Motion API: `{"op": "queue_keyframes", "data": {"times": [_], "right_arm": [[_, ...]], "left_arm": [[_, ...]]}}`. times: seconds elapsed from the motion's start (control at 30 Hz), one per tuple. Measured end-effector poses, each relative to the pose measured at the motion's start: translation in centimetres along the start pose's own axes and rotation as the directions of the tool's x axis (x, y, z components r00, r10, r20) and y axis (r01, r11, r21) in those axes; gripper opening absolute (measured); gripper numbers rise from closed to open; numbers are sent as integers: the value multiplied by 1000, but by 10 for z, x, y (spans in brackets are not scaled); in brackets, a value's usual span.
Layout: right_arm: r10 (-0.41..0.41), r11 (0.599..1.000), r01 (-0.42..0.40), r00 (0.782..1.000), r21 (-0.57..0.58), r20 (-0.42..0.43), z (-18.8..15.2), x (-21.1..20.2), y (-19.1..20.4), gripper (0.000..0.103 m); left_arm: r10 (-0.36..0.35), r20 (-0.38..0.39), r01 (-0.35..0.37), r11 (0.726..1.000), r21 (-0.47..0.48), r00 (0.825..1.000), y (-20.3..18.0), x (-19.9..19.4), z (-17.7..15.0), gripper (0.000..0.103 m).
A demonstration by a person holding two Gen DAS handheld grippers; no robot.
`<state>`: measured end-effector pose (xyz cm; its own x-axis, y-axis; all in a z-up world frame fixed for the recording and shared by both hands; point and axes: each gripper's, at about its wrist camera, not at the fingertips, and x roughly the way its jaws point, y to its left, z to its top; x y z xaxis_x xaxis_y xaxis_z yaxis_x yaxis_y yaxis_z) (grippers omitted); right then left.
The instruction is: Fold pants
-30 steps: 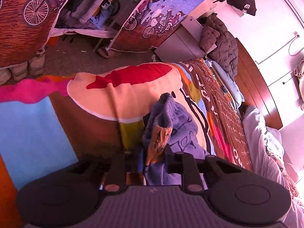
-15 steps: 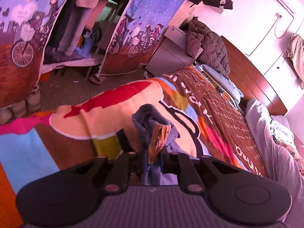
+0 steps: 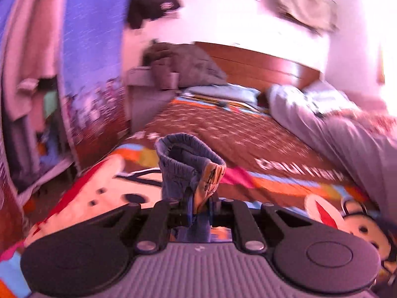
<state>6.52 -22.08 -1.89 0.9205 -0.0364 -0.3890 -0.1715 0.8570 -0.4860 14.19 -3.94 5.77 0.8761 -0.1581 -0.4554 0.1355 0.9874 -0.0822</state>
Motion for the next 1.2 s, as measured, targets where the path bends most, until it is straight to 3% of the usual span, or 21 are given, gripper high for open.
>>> {"op": "queue_keyframes", "data": {"times": [0.1,0.2,0.27,0.37,0.4,0.43,0.47,0.53,0.57,0.63,0.73,0.8,0.9,0.97,1.03,1.13,1.2], "right_arm": [[-75,989,85,994,125,-86,-19,3,-45,102],[-80,931,137,981,337,-178,-39,4,-93,102],[-57,889,132,982,439,-180,-51,-1,-118,102],[-60,854,148,980,498,-188,-64,-2,-141,102],[-61,847,154,979,508,-195,-67,-2,-144,102],[-59,840,157,978,520,-200,-70,-2,-149,102],[-55,831,157,978,533,-203,-73,-1,-153,102],[-48,819,159,976,551,-211,-80,1,-158,102],[-47,816,163,975,555,-217,-84,0,-161,102],[-44,813,168,973,558,-228,-89,4,-164,102],[-11,799,154,970,581,-241,-93,10,-166,102],[24,781,129,971,611,-236,-95,13,-166,102],[91,748,70,974,660,-207,-91,18,-159,102],[127,721,15,980,693,-154,-85,17,-153,102],[151,683,-50,986,729,-74,-79,12,-144,102],[210,637,-115,977,762,-28,-72,16,-126,102],[213,646,-99,975,757,-55,-62,27,-115,102]], "left_arm": [[-22,-28,25,995,96,999,-54,10,-3,12],[-66,-64,77,981,179,996,-106,18,-13,12],[-86,-83,104,963,247,993,-140,20,-26,12],[-67,-133,113,918,380,989,-189,35,-57,17],[-41,-154,105,895,433,987,-203,44,-70,25],[-2,-174,87,871,483,985,-213,51,-84,40],[32,-186,70,854,516,982,-221,57,-93,46],[57,-189,54,842,537,980,-228,55,-107,58],[36,-179,63,854,516,983,-225,48,-109,61],[-39,-167,109,894,434,985,-208,29,-106,82],[-107,-111,135,948,287,988,-163,0,-93,96],[-108,-92,126,967,221,990,-131,-8,-79,98],[7,-121,16,982,186,993,-90,-8,-67,98],[138,-188,-112,983,146,972,-61,1,-64,97],[190,-268,-183,982,52,944,-27,11,-59,90],[76,-321,-123,984,-127,944,17,18,-61,91],[-13,-333,-51,982,-183,943,30,26,-66,91]]}}
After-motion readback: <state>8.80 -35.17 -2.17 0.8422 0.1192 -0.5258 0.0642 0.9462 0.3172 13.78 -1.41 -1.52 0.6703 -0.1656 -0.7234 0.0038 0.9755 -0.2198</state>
